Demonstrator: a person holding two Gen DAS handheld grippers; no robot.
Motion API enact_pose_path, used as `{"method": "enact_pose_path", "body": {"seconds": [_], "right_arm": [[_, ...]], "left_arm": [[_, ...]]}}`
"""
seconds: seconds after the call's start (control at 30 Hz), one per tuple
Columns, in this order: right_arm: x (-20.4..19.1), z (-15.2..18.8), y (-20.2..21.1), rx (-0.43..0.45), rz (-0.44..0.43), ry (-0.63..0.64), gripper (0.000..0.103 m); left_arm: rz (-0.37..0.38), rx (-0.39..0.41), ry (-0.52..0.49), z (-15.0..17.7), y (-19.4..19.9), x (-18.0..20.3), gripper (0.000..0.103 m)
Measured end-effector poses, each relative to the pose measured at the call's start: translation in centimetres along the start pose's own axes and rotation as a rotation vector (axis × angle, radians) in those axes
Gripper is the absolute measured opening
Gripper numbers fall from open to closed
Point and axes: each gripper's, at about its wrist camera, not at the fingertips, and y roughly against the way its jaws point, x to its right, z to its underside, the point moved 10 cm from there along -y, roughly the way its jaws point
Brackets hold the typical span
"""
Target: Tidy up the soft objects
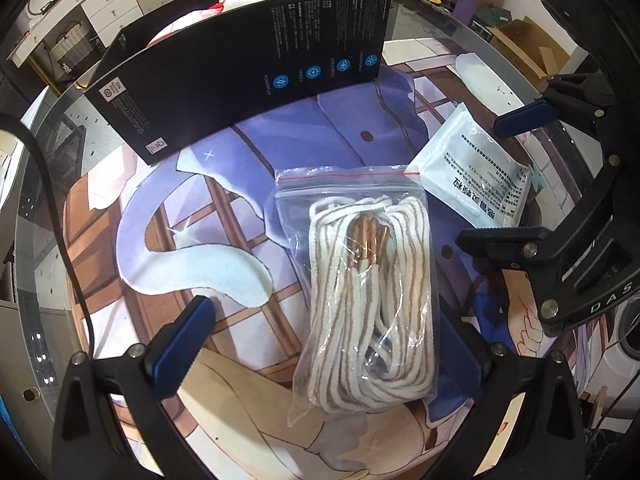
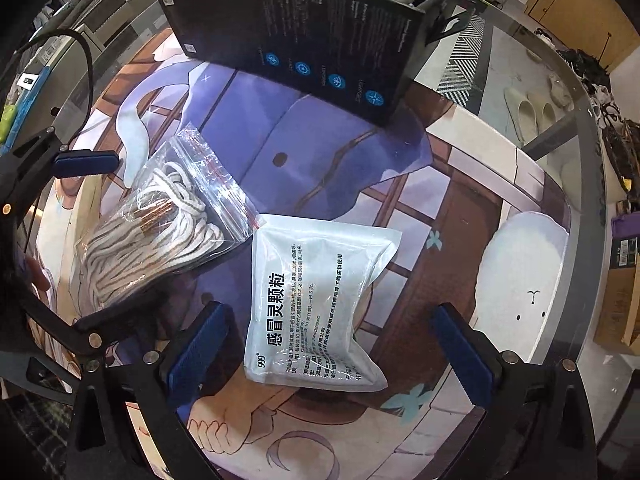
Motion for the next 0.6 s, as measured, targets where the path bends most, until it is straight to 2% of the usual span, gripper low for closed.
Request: {"method": "enact_pose_path", "body": {"seconds": [0.17,0.5,0.6], "right_arm": [[0.09,-0.31,-0.09,0.000,-0.002,0.003,0.103],[-0.47,-0.25,0.05,0.010,0.000,0.038,0.103],[-0.62,-0.39,0.20,0.010,-0.003,0.031,0.102]], "left_arm": [[0.013,-0.008,-0.050,-0.23,-0.05,0.02,0.103],[0.015,0.020,-0.079,0.01,-0.06,0.16,0.103],[0.018,0.029,-0.092,0.22,0.36,0.50,0.097]]}}
